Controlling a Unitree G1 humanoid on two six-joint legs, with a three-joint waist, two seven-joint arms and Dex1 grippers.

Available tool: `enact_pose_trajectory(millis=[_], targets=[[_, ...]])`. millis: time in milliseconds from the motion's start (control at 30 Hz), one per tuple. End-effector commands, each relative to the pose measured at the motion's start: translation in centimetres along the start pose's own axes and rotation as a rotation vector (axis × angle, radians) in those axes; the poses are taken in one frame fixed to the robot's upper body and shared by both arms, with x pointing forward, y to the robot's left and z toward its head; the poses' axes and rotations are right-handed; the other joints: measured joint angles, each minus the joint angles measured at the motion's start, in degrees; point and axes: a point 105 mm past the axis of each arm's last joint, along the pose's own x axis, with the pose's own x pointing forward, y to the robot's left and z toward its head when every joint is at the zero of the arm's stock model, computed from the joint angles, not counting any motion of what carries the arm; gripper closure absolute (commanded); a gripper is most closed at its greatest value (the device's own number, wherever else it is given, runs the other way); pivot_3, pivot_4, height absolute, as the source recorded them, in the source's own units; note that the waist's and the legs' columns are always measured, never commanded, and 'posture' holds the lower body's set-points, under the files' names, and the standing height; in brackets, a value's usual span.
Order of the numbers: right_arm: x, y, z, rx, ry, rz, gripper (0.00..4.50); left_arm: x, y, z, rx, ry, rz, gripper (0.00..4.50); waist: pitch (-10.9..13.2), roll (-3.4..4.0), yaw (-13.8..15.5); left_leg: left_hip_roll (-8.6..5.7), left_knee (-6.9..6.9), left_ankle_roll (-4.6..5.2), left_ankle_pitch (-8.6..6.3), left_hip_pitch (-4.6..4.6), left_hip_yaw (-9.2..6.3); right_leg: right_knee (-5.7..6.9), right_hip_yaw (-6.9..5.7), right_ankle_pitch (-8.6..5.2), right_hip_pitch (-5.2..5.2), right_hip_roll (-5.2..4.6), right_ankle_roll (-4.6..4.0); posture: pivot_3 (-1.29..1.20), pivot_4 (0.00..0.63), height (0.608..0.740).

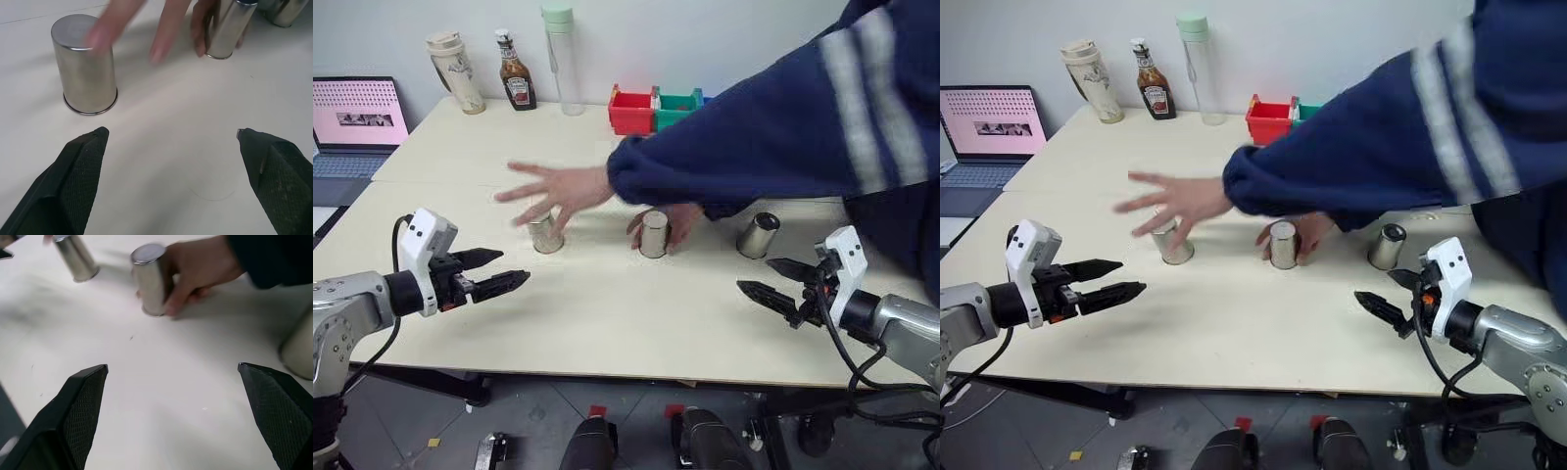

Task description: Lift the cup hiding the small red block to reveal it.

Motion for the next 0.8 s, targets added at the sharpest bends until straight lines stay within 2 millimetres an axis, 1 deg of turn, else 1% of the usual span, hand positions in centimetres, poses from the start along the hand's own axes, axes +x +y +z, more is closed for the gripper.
enact_pose_trajectory(millis=[33,67,100,167,267,333,400,500,567,667,800], targets=[[2.2,1.5,0.5,-0.060,-0.042,0.061,0.00,0.5,-2.0,2.0,0.140,-0.056,-0.057,0.03,0.0,-0.02,0.0,0.00,0.01,0.00,0.00,0.00,0.00,0.00,0.00,0.00,0.00,0.00,0.00,0.00,0.150,0.740],[2.8,1.5,0.5,-0.059,-0.051,0.066,0.00,0.6,-2.3,2.2,0.156,-0.068,-0.061,0.03,0.0,-0.02,-0.1,0.01,0.01,0.00,0.00,0.01,0.01,0.00,0.01,0.00,0.00,0.00,0.00,0.00,0.150,0.740],[3.7,1.5,0.6,-0.061,-0.067,0.066,0.00,0.8,-2.8,2.2,0.197,-0.073,-0.071,0.03,0.0,-0.02,-0.2,0.00,0.02,0.00,0.00,0.04,0.03,0.01,0.02,0.00,0.00,0.00,0.00,0.00,0.150,0.740],[6.1,1.1,0.6,-0.080,-0.095,0.055,0.00,1.5,-4.3,2.1,0.241,-0.106,-0.101,0.03,0.0,-0.04,-0.3,0.01,0.04,-0.01,0.01,0.07,0.09,0.04,0.03,0.01,0.02,0.01,0.01,0.00,0.150,0.740],[9.3,-0.3,1.2,-0.094,-0.157,-0.024,0.00,2.3,-6.2,2.0,0.235,-0.181,-0.131,0.03,0.0,-0.02,-0.2,-0.01,0.04,-0.01,0.01,0.15,0.23,0.07,0.06,0.03,0.03,0.01,0.03,0.00,0.150,0.740],[10.8,-0.8,1.6,-0.092,-0.186,-0.046,0.00,2.6,-6.8,1.8,0.241,-0.200,-0.135,0.03,0.0,-0.02,-0.2,-0.01,0.05,-0.01,0.01,0.11,0.22,0.09,0.08,0.05,0.00,0.01,0.03,0.00,0.150,0.740],[12.3,-1.4,1.7,-0.062,-0.202,-0.064,0.00,3.0,-7.2,1.4,0.251,-0.206,-0.142,0.03,0.0,-0.03,0.0,-0.02,0.04,-0.01,0.01,0.08,0.14,0.10,0.08,0.15,-0.02,0.04,-0.15,0.00,0.150,0.740],[14.4,-1.3,1.3,-0.058,-0.194,-0.032,0.00,3.4,-7.5,0.8,0.253,-0.204,-0.143,0.03,0.0,-0.02,0.0,-0.01,0.03,-0.02,0.01,0.07,0.13,0.10,0.06,0.22,-0.02,0.15,-0.27,0.00,0.150,0.740],[15.5,-0.9,1.5,-0.058,-0.200,0.004,0.00,3.5,-7.2,0.7,0.248,-0.208,-0.130,0.03,0.0,-0.03,-0.1,-0.04,0.04,-0.01,0.01,0.08,0.14,0.12,0.05,0.22,-0.01,0.16,-0.28,0.00,0.150,0.740],[16.5,-0.6,1.8,-0.072,-0.207,0.030,0.00,3.5,-6.9,0.6,0.244,-0.208,-0.120,0.03,0.0,-0.03,-0.1,-0.04,0.04,-0.01,0.01,0.09,0.15,0.14,0.03,0.23,-0.01,0.16,-0.28,0.00,0.150,0.740],[17.8,-1.3,2.2,-0.077,-0.216,0.013,0.00,4.0,-7.4,0.3,0.239,-0.210,-0.132,0.03,0.0,-0.02,-0.2,-0.04,0.04,-0.01,0.01,0.13,0.17,0.20,0.00,0.23,-0.02,0.16,-0.28,0.00,0.150,0.740]])
